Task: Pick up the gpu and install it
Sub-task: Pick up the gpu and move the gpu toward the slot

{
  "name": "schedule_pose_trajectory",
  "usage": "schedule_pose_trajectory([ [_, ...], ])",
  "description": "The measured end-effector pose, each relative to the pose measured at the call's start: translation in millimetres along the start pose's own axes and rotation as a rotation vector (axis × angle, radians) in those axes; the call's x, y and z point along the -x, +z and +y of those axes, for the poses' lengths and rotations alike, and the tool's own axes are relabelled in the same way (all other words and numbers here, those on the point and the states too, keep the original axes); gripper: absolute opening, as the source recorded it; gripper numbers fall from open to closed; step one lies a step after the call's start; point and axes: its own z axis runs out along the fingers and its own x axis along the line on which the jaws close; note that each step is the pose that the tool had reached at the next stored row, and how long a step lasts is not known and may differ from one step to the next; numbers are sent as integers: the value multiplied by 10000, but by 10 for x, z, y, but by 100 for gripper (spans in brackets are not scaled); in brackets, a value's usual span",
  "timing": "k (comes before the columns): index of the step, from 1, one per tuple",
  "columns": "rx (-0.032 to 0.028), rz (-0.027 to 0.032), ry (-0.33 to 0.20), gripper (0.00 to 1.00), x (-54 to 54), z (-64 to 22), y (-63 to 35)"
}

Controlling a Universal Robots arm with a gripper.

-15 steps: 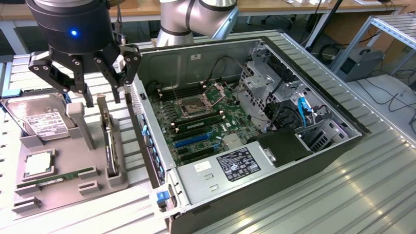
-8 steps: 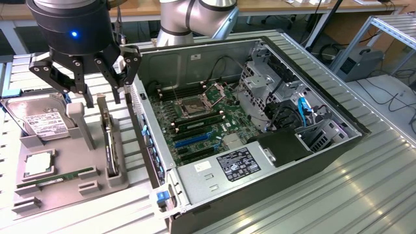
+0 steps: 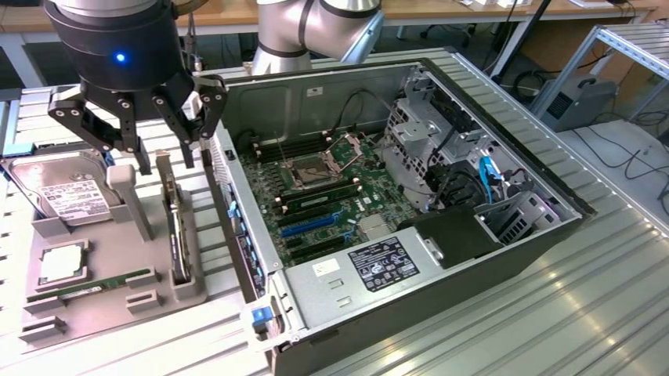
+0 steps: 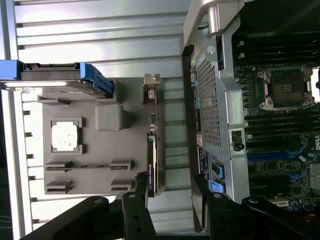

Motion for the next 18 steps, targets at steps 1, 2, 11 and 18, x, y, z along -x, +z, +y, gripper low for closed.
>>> schedule_pose_trajectory([
  [1,-1,0,0,48,0,0,2],
  [2,0,0,0,48,0,0,4],
  [11,0,0,0,48,-1,-2,31],
  [18,0,0,0,48,-1,-3,50],
])
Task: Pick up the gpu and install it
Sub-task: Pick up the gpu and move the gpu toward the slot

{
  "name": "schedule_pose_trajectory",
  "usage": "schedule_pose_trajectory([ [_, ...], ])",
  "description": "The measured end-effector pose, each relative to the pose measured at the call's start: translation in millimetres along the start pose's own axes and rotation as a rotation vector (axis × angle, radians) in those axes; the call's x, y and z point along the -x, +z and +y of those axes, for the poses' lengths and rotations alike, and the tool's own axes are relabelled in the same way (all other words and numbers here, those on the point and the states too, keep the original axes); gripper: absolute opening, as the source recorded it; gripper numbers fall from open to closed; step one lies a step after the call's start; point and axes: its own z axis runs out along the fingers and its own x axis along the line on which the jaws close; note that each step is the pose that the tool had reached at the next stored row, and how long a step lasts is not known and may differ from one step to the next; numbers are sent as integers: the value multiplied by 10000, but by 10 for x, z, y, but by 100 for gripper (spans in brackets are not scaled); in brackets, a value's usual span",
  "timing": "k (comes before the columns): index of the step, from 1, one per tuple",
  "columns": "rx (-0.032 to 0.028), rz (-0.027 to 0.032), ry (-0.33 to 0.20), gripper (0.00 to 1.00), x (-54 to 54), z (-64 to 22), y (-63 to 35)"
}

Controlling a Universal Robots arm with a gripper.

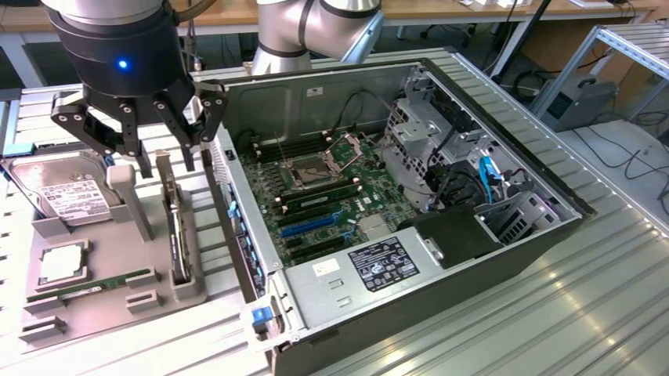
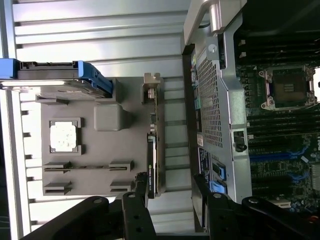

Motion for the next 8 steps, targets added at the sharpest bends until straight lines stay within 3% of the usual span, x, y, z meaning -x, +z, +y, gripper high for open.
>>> schedule_pose_trajectory([
  [8,-1,1,0,48,0,-1,16],
])
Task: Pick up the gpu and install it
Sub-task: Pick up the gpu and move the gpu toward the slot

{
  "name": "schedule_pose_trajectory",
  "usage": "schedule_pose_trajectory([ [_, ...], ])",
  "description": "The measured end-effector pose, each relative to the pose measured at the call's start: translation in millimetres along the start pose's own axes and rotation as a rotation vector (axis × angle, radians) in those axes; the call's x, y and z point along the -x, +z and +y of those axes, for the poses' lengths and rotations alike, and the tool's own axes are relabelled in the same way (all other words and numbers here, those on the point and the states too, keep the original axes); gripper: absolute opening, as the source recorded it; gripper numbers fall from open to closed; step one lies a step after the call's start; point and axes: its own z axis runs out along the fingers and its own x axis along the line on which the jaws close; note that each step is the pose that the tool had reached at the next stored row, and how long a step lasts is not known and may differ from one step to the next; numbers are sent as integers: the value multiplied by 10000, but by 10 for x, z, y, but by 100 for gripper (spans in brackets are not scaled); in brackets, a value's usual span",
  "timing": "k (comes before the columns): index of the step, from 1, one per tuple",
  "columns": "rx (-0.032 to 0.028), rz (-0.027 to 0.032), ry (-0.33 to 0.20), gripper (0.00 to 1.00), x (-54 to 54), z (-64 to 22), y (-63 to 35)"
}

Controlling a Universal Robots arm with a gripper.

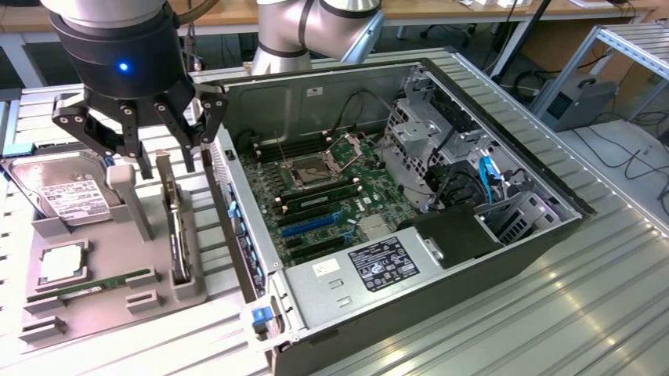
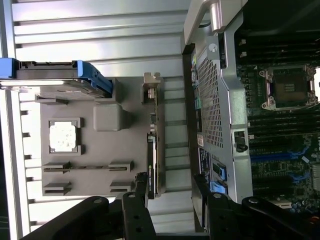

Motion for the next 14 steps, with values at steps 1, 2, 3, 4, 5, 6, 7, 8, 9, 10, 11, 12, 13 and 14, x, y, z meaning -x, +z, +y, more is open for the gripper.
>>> schedule_pose_trajectory([
  [1,1,0,0,48,0,0,2],
  [2,1,0,0,48,0,0,5],
  [3,1,-1,0,48,0,-1,8],
  [4,1,-1,0,48,0,-1,11],
  [5,1,-1,0,48,0,-1,13],
  [6,0,0,1,48,-1,-1,16],
  [7,1,-1,0,48,-1,-1,20],
  [8,1,-1,1,48,-1,-1,22],
  [9,1,-1,0,48,-1,-2,25],
  [10,0,0,0,48,-1,-2,27],
  [11,1,-1,0,48,-1,-2,31],
  [12,1,0,0,48,-2,-2,33],
  [13,1,-1,0,48,-3,-3,36],
  [14,0,0,0,48,-3,-3,38],
])
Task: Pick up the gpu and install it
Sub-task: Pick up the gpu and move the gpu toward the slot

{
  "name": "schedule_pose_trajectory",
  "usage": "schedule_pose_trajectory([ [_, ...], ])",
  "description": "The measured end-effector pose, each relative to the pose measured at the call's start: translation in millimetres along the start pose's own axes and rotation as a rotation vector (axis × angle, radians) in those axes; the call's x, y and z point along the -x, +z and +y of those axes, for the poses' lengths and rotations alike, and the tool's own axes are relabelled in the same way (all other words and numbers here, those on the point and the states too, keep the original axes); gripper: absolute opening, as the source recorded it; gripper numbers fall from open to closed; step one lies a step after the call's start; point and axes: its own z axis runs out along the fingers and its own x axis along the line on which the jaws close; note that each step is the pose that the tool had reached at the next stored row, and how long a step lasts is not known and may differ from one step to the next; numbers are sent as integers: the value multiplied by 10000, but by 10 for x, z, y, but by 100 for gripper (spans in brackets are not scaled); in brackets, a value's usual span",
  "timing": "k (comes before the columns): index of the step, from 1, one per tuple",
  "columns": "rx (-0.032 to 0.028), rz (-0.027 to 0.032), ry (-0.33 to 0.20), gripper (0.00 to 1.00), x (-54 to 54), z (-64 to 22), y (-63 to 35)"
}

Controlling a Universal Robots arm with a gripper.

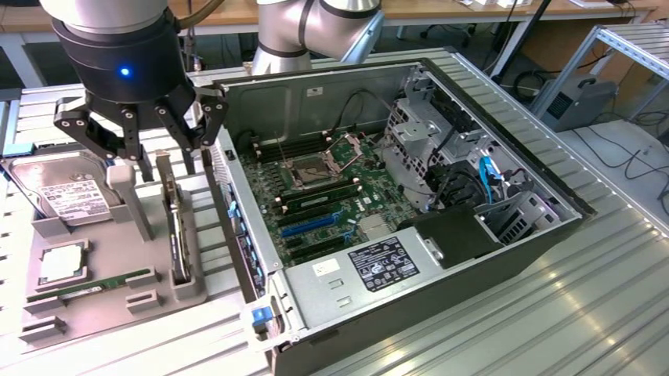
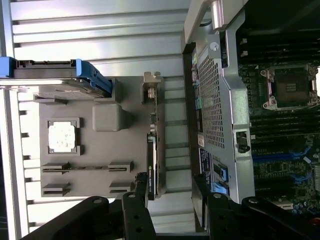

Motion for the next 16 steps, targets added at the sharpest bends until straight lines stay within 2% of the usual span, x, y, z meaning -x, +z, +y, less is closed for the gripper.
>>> schedule_pose_trajectory([
  [16,0,0,0,48,-5,-3,39],
])
